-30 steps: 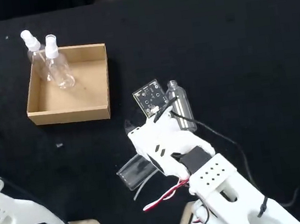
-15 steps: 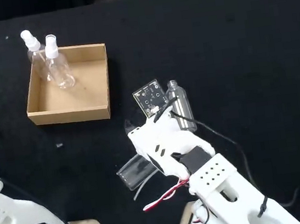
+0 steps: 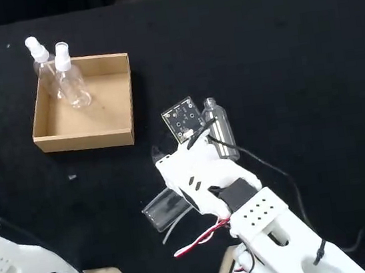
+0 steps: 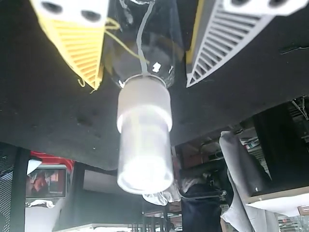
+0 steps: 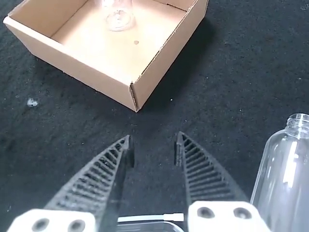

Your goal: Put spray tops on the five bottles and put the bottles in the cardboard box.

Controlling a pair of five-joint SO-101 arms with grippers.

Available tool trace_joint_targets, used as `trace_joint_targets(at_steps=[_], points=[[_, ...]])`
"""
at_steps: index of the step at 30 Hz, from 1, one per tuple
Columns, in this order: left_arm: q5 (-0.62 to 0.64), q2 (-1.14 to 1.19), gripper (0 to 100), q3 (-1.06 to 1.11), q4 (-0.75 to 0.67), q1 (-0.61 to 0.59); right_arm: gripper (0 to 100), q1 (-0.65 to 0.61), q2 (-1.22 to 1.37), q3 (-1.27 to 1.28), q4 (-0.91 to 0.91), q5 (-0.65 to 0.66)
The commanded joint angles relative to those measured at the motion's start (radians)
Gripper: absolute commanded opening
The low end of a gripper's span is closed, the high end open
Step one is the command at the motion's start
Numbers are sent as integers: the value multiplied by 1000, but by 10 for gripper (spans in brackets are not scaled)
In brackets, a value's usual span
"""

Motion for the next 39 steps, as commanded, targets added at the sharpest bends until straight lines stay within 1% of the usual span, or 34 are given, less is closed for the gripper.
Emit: trace_joint_targets(at_steps=[1, 5, 9, 16, 20, 24, 26, 27, 29, 33, 36, 38, 39], points=[[-5, -38, 252, -30, -34, 4, 141, -11, -33, -5, -26, 0], [0, -38, 238, -28, -31, 4, 141, -11, -33, -5, -26, 0], [0, -40, 149, -28, -35, 4, 141, -11, -33, -5, -26, 0], [2, -57, 142, -27, -35, 4, 141, -11, -33, -7, -26, 0], [2, -178, 142, 51, -35, 13, 141, -5, -33, -10, -26, 2], [2, -391, 142, 183, -28, 73, 141, -2, -33, -12, -26, 3], [-3, -505, 142, 239, -6, 117, 141, 28, -33, -13, -26, 2], [-3, -563, 142, 252, 31, 140, 141, 49, -33, -15, -28, 2], [-3, -683, 142, 260, 157, 193, 141, 103, -33, -25, -43, 2], [0, -937, 142, 225, 517, 306, 141, 221, -33, -31, -87, 2], [0, -1125, 142, 186, 758, 412, 141, 275, -28, -31, -120, 2], [-3, -1227, 141, 174, 862, 501, 141, 293, -27, -30, -133, 2], [-5, -1267, 141, 177, 885, 553, 141, 299, -27, -30, -135, 2]])
